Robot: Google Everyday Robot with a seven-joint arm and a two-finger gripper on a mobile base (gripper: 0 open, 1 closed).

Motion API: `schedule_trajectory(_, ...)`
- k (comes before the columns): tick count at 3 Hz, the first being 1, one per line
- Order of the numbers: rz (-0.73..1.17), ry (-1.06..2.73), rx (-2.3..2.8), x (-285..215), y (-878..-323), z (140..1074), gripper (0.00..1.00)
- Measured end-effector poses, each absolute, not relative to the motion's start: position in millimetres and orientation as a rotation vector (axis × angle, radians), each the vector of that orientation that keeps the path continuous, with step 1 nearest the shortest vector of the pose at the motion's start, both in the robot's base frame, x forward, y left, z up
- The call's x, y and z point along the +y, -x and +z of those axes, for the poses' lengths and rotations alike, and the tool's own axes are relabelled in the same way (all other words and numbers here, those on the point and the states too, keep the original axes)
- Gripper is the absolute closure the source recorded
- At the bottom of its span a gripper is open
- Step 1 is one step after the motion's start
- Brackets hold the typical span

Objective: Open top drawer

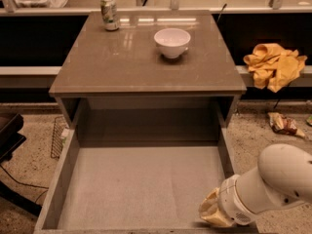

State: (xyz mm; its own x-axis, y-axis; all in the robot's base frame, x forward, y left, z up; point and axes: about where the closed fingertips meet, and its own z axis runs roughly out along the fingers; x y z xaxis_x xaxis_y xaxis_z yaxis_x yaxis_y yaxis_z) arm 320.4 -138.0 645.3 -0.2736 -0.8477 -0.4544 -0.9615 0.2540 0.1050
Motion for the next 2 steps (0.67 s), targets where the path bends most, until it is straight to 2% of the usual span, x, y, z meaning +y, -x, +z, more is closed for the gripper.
schedule_trajectory(2,0.518,1.672,2.223,-137.8,-319.6,647.2,0.06)
